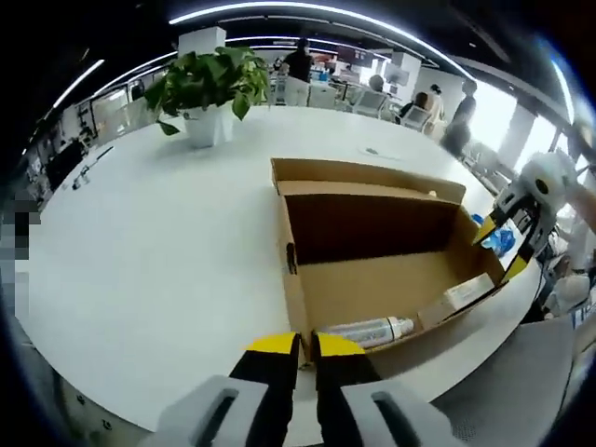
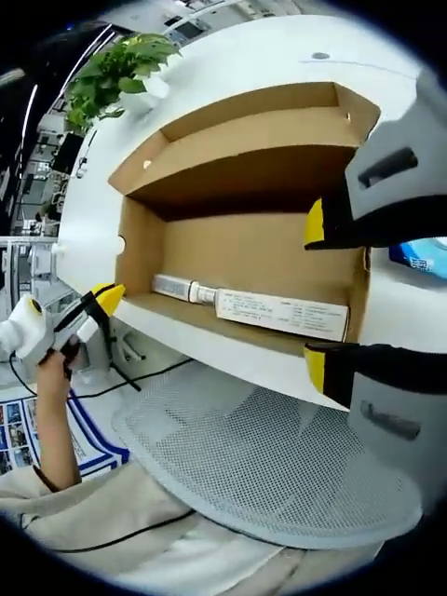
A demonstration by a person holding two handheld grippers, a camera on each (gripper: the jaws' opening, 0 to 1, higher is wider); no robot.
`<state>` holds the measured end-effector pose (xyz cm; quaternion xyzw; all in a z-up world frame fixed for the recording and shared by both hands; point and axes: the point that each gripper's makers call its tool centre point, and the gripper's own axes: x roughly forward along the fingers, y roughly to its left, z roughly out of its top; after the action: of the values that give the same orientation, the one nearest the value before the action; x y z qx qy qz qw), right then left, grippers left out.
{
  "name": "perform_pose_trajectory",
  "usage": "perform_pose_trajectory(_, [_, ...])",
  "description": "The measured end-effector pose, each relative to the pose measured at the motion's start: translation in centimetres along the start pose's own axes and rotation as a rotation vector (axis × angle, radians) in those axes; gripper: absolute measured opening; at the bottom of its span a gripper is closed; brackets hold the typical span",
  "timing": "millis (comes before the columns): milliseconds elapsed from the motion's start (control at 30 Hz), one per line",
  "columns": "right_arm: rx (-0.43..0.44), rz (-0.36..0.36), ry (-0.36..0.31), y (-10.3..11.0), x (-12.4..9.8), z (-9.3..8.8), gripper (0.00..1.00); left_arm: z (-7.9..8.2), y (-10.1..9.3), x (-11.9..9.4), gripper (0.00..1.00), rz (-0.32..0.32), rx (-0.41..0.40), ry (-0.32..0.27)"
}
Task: Operate the shoe box by opening the lid, removing the specified soft item, and placing it in the target area until the item is outside and the box remains undamaged.
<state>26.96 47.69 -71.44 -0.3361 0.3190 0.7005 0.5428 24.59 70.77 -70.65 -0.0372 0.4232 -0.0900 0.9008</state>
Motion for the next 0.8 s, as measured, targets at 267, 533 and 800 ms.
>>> perform_pose_trajectory(267, [0.013, 0.047, 0.014, 0.3, 1.3, -0.1, 0.35, -0.1, 0.0, 0.2, 0.05, -0.006, -0.031, 0.002])
perform_pose_trajectory(533, [0.027, 0.071, 0.035, 0.5, 2.3, -0.4, 0.32, -0.1, 0.1, 0.3, 0.05, 0.001, -0.053, -0.005])
perform_pose_trajectory(800, [0.045, 0.057, 0.048, 0.6, 2.8, -0.5, 0.28, -0.2, 0.1, 0.3, 0.05, 0.005, -0.048, 0.002])
